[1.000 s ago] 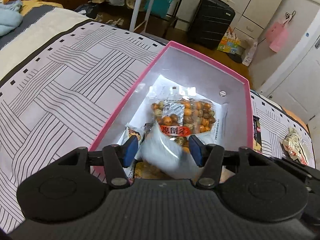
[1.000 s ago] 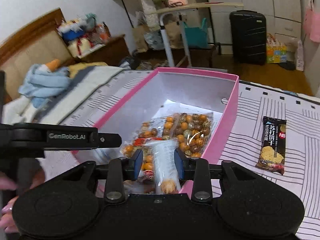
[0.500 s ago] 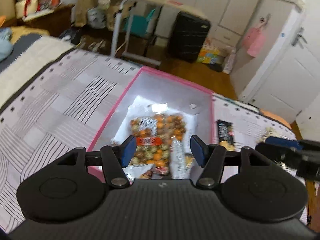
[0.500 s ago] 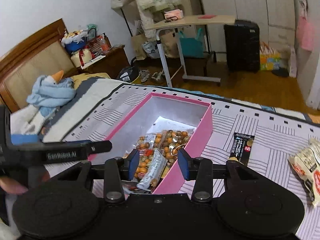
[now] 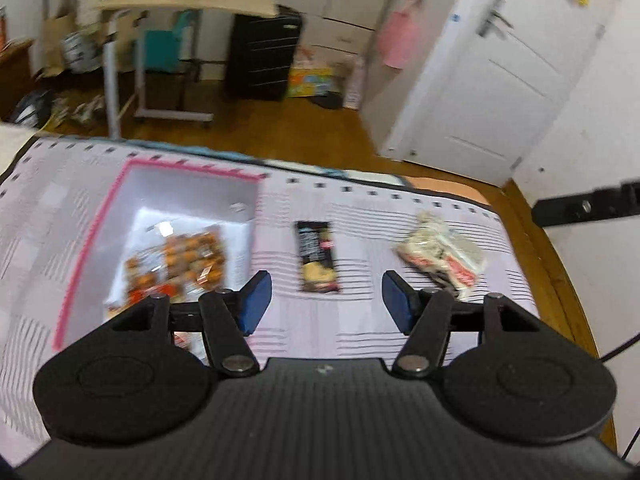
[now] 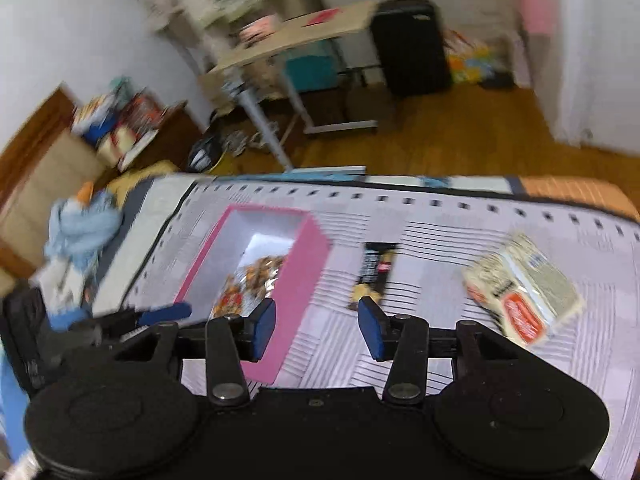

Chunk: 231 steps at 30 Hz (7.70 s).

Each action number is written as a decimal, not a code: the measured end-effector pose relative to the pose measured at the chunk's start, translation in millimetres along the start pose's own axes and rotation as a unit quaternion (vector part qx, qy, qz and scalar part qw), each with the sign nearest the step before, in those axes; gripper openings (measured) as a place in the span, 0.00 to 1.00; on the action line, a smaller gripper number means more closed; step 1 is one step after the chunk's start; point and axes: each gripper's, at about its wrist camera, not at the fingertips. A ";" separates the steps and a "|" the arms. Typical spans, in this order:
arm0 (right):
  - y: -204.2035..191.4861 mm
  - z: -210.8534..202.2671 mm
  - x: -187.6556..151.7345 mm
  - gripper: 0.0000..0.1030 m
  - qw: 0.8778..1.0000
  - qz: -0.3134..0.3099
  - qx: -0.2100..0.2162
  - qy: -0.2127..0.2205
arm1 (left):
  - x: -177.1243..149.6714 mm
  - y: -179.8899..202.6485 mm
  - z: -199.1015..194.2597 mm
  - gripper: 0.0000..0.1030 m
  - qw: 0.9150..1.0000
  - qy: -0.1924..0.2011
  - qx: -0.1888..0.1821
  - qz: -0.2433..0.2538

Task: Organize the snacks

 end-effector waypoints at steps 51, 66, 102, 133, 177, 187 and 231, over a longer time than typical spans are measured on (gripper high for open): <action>243.1 163.0 -122.4 0.72 0.984 0.018 -0.123 0.126 | -19.1 145.3 368.3 0.59 0.973 -0.189 -0.135 0.012; 179.0 133.0 -151.4 0.68 0.993 0.015 -0.087 0.072 | -48.3 139.3 289.9 0.55 0.974 -0.189 -0.114 0.045; -46.2 59.5 -186.5 0.68 0.988 -0.148 -0.050 -0.004 | -99.6 41.8 34.3 0.56 0.986 -0.153 -0.049 -0.032; -141.5 233.0 -74.0 0.68 0.963 -0.265 0.047 0.010 | -16.4 -159.5 47.5 0.56 0.993 -0.063 0.019 -0.099; 45.6 206.7 -10.2 0.66 0.997 -0.052 0.063 -0.011 | -41.7 50.4 146.9 0.56 0.996 0.028 0.060 0.054; 94.7 262.7 -22.3 0.65 0.997 -0.053 0.060 -0.017 | -68.2 55.4 246.6 0.56 0.991 0.039 0.121 0.040; 5.8 196.7 -80.6 0.45 0.997 -0.020 0.036 -0.067 | -64.1 42.2 147.5 0.43 0.997 -0.062 0.020 0.051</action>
Point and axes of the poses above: each gripper's, at about its wrist camera, not at the fingertips, and z roughly the way its jaws point, y to its right, x to its top, and after that the axes turned 2 degrees about x, right-handed
